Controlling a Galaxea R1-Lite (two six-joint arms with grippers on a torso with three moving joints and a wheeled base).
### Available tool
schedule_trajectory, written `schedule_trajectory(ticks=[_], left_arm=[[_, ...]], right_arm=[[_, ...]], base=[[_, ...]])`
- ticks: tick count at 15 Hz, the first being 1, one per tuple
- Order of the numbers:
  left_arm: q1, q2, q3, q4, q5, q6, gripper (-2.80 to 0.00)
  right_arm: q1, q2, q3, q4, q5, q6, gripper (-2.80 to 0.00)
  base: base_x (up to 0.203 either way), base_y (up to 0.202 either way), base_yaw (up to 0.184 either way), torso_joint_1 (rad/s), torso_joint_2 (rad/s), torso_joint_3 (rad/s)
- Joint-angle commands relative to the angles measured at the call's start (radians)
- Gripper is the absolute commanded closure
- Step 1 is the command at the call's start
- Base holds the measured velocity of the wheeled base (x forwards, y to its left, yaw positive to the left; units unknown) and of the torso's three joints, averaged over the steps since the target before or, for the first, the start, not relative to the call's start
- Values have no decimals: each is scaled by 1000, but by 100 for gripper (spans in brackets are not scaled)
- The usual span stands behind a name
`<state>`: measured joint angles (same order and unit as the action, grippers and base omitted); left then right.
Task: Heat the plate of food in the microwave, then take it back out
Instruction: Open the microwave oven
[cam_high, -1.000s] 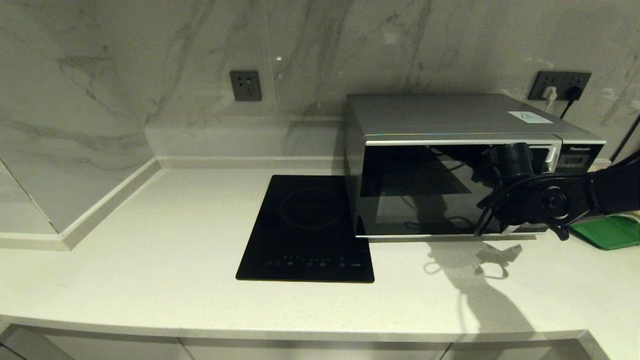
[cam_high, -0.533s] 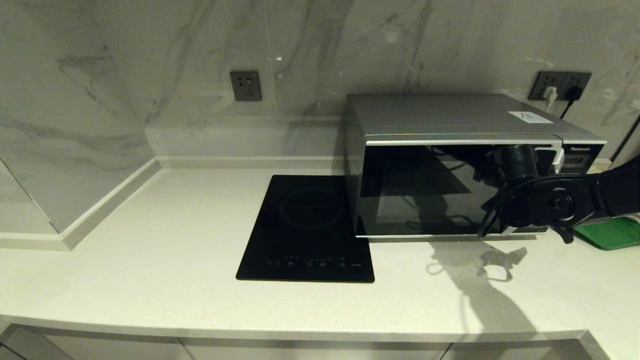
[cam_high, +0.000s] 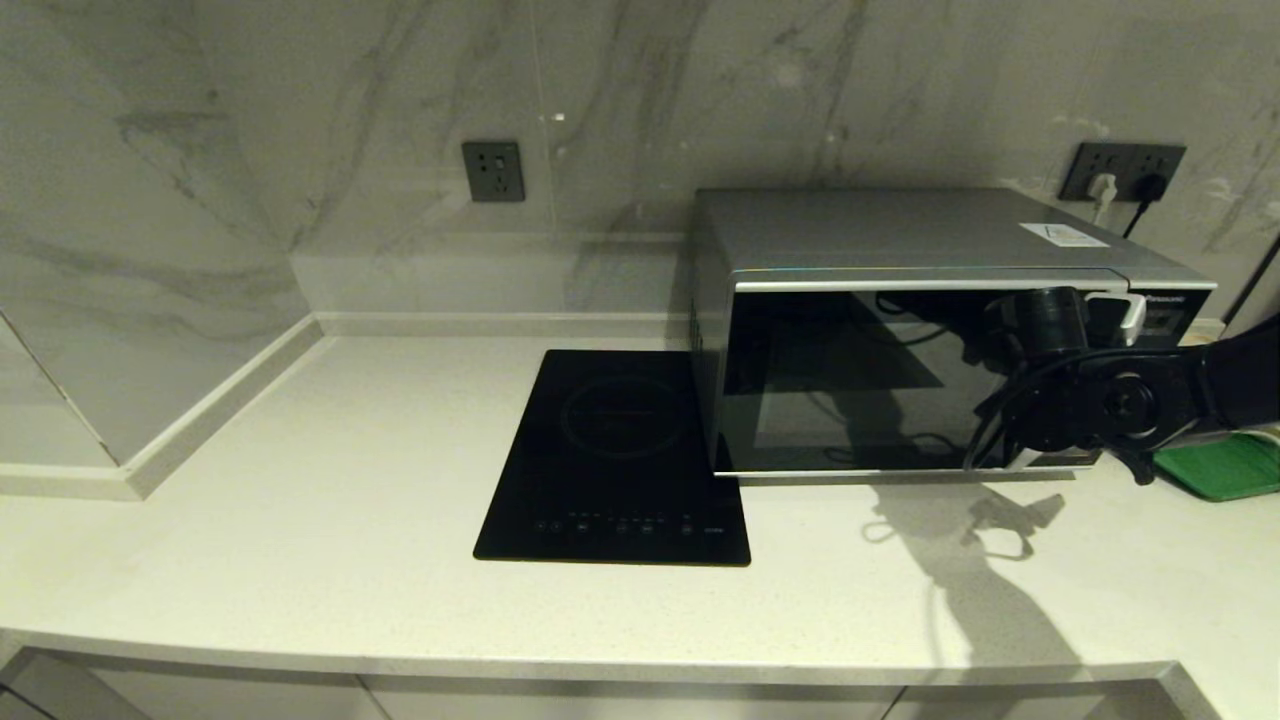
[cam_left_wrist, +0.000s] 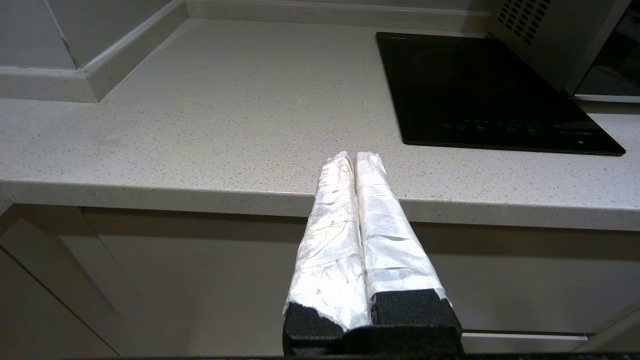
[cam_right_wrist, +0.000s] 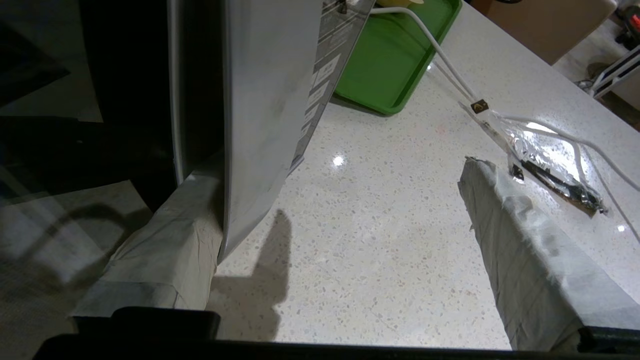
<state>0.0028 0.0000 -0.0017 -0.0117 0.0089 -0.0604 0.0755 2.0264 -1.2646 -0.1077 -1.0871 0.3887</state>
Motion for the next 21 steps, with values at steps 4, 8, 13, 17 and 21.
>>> schedule_trajectory(ticks=[4,8,13,17,21], left_arm=[[0,0,0,-1,0,-1,0],[0,0,0,-1,0,-1,0],[0,0,0,0,0,-1,0],[0,0,0,-1,0,-1,0],[0,0,0,-1,0,-1,0]], right_arm=[[-2,-16,22,0,-14,10,-280],[8,-71,60,0,-14,10,-280],[66,-169,174,0,-14,28,-280],[81,-178,189,4,-8,26,-280],[208,-290,267,7,71,26,-280]], base=[[0,0,0,0,0,0],[0,0,0,0,0,0],[0,0,0,0,0,0],[0,0,0,0,0,0],[0,0,0,0,0,0]])
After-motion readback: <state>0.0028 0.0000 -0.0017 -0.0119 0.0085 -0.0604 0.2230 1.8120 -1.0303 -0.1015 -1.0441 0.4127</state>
